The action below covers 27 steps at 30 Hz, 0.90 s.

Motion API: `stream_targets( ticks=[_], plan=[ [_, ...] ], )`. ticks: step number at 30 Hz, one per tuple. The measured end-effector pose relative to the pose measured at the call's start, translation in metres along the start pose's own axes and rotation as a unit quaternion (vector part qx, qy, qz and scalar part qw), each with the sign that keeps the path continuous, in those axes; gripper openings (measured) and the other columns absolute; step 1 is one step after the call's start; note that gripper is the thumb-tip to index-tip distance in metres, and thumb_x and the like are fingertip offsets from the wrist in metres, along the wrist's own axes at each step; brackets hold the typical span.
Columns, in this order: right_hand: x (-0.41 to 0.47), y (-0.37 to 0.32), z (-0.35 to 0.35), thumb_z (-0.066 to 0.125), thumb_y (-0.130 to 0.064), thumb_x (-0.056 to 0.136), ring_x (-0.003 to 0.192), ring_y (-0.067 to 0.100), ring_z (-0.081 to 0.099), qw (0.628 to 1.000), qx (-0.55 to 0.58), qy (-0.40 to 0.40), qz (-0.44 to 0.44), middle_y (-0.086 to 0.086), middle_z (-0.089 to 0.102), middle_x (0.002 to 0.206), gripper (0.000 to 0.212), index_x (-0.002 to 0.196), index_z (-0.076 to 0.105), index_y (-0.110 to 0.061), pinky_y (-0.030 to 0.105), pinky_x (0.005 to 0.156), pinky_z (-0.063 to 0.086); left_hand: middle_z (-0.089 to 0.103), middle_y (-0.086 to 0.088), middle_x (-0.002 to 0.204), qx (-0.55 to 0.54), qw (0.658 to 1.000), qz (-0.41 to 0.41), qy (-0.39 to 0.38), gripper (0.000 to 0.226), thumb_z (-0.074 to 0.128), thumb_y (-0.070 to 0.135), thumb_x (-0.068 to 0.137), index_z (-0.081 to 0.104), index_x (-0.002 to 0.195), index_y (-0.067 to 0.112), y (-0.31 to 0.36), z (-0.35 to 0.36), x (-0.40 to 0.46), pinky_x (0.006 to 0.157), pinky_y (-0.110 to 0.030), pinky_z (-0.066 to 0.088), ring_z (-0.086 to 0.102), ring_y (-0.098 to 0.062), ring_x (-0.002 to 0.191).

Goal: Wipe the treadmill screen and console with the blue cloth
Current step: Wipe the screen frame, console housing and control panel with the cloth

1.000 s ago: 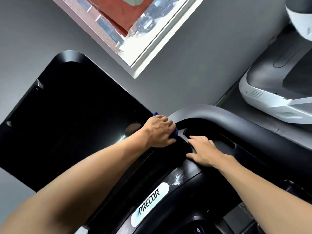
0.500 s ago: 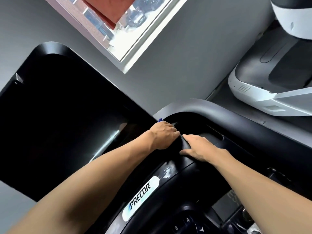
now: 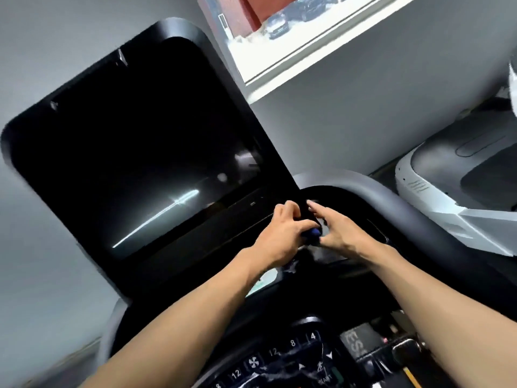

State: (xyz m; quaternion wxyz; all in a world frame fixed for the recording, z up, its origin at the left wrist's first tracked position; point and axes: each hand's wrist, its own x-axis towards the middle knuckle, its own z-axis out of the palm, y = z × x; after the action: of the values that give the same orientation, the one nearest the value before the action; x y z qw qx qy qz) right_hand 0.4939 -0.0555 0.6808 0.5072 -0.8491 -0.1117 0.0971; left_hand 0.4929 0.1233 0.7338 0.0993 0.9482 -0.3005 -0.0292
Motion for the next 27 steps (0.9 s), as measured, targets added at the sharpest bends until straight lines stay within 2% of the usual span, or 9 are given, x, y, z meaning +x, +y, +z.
stream_targets(
  ticks=[3,8,11,14,16,19,21,24,27],
  plan=[
    [-0.001,-0.018,0.009,0.072,0.005,0.076,0.132,0.008,0.054,0.998,0.053,-0.005,-0.014,0.006,0.059,0.142,0.084,0.151,0.044,-0.021,0.028,0.113,0.041,0.040,-0.003,0.106,-0.078,0.992,-0.093,0.028,0.032,0.068,0.027,0.096,0.069,0.128,0.030,0.001,-0.012,-0.023,0.086,-0.026,0.039,0.038,-0.019,0.103],
    [-0.007,-0.071,0.031,0.066,-0.006,0.076,0.101,0.000,0.067,0.997,0.055,-0.040,-0.039,-0.014,0.074,0.106,0.052,0.122,0.068,-0.029,0.023,0.096,0.051,0.061,-0.005,0.107,-0.217,0.948,-0.194,0.128,0.033,0.063,0.006,0.088,0.060,0.118,0.019,-0.015,-0.030,-0.067,0.091,-0.036,0.047,0.058,-0.021,0.100],
    [-0.009,-0.104,0.058,0.065,-0.016,0.075,0.102,-0.001,0.065,0.990,0.117,-0.062,-0.045,-0.014,0.074,0.106,0.045,0.118,0.069,-0.028,0.015,0.092,0.047,0.059,-0.004,0.102,-0.248,0.917,-0.256,0.181,0.028,0.064,0.010,0.086,0.056,0.110,0.023,-0.024,-0.035,-0.095,0.087,-0.033,0.048,0.056,-0.018,0.094],
    [-0.009,-0.130,0.087,0.071,-0.005,0.085,0.108,-0.003,0.065,0.988,0.129,-0.066,-0.061,-0.017,0.074,0.110,0.043,0.119,0.070,-0.031,0.012,0.092,0.046,0.059,0.001,0.103,-0.290,0.887,-0.275,0.229,0.030,0.064,0.008,0.083,0.064,0.107,0.026,-0.041,-0.035,-0.125,0.093,-0.029,0.048,0.057,-0.014,0.098],
    [-0.009,-0.143,0.107,0.063,0.000,0.093,0.101,-0.001,0.068,0.987,0.124,-0.079,-0.060,-0.015,0.076,0.104,0.038,0.113,0.073,-0.031,0.018,0.091,0.050,0.058,0.005,0.104,-0.313,0.865,-0.283,0.271,0.032,0.067,0.004,0.079,0.070,0.104,0.025,-0.057,-0.034,-0.146,0.098,-0.028,0.047,0.058,-0.012,0.103],
    [-0.010,-0.160,0.135,0.053,0.002,0.096,0.075,0.015,0.070,0.988,0.132,-0.070,-0.029,0.002,0.077,0.083,0.039,0.097,0.078,-0.028,0.033,0.071,0.058,0.061,0.008,0.104,-0.337,0.856,-0.286,0.268,0.030,0.074,0.008,0.083,0.072,0.108,0.023,-0.075,-0.032,-0.182,0.094,-0.017,0.045,0.060,-0.005,0.100],
    [-0.011,-0.172,0.155,0.053,-0.001,0.096,0.065,0.013,0.064,0.992,0.109,-0.061,-0.016,0.006,0.073,0.073,0.034,0.090,0.078,-0.023,0.029,0.060,0.055,0.066,0.005,0.108,-0.354,0.851,-0.295,0.252,0.027,0.074,0.017,0.088,0.066,0.114,0.020,-0.083,-0.029,-0.206,0.091,-0.017,0.046,0.062,-0.006,0.100],
    [-0.010,-0.179,0.189,0.061,-0.017,0.096,0.062,0.009,0.062,0.997,0.048,-0.052,0.017,0.012,0.074,0.075,0.018,0.088,0.076,-0.013,0.030,0.059,0.052,0.065,0.005,0.117,-0.407,0.824,-0.330,0.218,0.031,0.066,0.032,0.093,0.061,0.121,0.019,-0.096,-0.023,-0.241,0.091,-0.019,0.047,0.061,-0.006,0.105],
    [-0.012,-0.189,0.214,0.068,-0.035,0.093,0.064,0.012,0.068,0.996,0.032,-0.044,0.065,0.007,0.076,0.076,0.025,0.087,0.075,-0.013,0.035,0.061,0.056,0.063,0.002,0.119,-0.444,0.790,-0.368,0.209,0.035,0.064,0.040,0.096,0.060,0.123,0.018,-0.106,-0.016,-0.275,0.081,-0.007,0.043,0.061,-0.002,0.100]
  ],
)
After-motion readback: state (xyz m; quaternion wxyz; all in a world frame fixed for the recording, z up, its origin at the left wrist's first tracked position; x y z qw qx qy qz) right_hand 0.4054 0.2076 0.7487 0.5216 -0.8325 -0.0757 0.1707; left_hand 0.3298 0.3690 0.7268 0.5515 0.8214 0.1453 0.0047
